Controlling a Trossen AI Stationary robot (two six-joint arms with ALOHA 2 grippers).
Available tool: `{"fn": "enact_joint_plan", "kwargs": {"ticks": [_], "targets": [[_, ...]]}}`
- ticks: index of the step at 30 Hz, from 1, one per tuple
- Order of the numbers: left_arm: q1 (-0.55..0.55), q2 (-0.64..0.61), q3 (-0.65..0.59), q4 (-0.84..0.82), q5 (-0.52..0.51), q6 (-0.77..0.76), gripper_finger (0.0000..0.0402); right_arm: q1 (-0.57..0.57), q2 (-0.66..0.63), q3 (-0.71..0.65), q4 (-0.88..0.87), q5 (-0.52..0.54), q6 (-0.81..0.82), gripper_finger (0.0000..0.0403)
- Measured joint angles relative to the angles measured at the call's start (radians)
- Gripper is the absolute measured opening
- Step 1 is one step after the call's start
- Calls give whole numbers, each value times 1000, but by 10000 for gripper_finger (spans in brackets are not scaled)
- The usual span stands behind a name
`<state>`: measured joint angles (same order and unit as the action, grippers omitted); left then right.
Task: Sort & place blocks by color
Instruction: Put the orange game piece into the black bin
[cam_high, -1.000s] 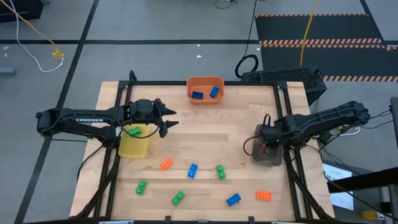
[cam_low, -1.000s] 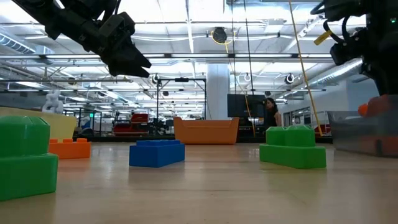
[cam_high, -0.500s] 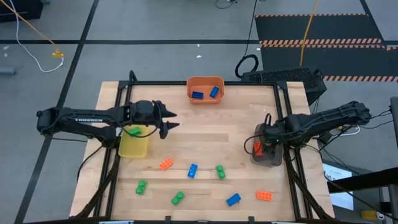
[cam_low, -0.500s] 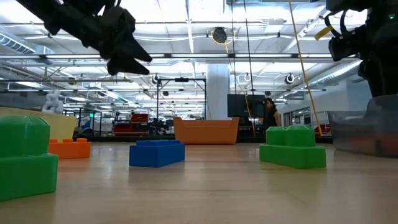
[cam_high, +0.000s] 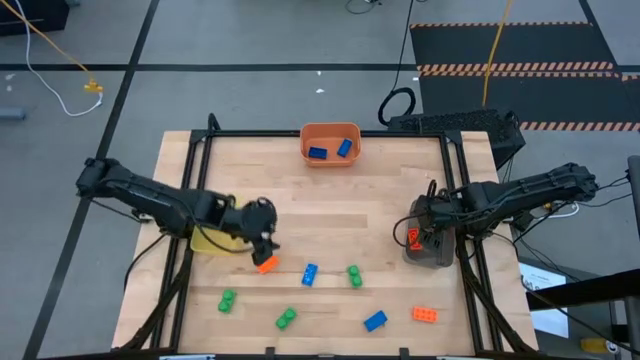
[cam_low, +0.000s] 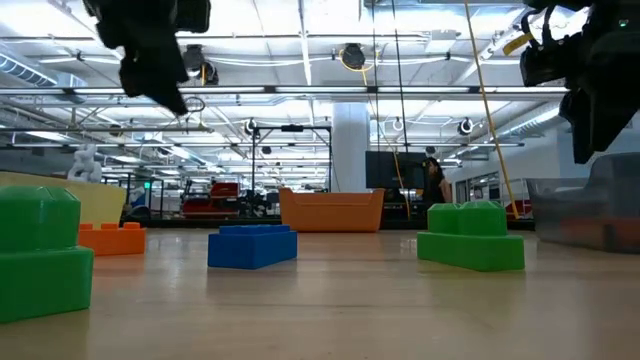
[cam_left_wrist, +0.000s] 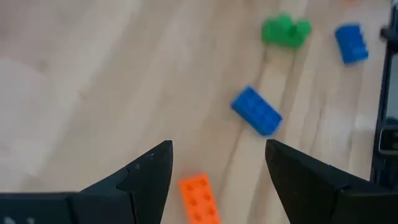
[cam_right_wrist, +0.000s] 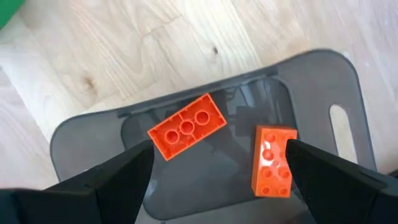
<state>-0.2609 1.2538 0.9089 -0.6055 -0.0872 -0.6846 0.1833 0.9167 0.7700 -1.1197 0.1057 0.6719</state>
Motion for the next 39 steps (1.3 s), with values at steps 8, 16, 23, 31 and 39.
{"fn": "enact_joint_plan", "kwargs": {"ticks": [8, 16, 23, 31, 39], "targets": [[-78, 166, 0, -82, 2, -100, 255, 0, 0, 0, 57, 26, -69, 352], [-75, 215, -1, -161, 19, -110, 255, 0, 0, 0, 77, 28, -82, 352], [-101, 219, -7, -151, -18, -134, 255, 0, 0, 0, 85, 28, -83, 352], [-109, 254, -30, -144, -8, -148, 256, 0, 0, 0, 99, 28, -85, 352], [-110, 372, -27, -34, 62, -128, 306, 0, 1, 0, 99, 28, -85, 352]]}}
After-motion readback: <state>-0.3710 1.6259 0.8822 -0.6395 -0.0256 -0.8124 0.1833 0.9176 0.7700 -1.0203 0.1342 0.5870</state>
